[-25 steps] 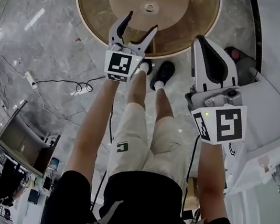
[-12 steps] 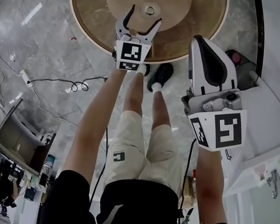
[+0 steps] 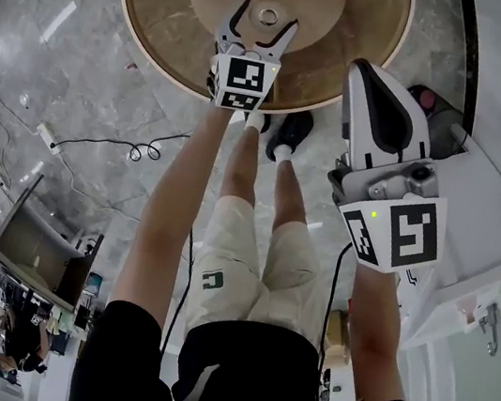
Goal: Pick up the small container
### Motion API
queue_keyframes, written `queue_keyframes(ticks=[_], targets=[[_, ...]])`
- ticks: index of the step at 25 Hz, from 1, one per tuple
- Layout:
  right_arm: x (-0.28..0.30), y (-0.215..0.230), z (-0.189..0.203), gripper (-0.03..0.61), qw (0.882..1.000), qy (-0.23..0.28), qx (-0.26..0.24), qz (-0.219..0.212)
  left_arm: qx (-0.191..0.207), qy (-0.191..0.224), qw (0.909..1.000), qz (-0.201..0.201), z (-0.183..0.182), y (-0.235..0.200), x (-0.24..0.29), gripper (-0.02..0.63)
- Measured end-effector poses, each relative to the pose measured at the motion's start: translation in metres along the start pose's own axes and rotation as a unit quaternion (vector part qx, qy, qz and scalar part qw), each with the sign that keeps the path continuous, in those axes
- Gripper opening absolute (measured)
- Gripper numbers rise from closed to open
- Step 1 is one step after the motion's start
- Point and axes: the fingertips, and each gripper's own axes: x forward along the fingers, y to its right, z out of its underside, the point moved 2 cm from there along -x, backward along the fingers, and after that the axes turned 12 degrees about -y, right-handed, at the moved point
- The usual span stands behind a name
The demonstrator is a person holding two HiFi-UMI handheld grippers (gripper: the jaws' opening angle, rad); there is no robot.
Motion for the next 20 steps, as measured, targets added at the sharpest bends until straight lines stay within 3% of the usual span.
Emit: queue_keyframes(ticks=[20], targets=[[-0.0052, 0.0045, 0.0043, 0.004, 1.0, -0.005, 0.011, 0.008, -0.011, -0.027, 0.9995, -0.011, 0.0049, 0.0007, 0.0059, 0.354]])
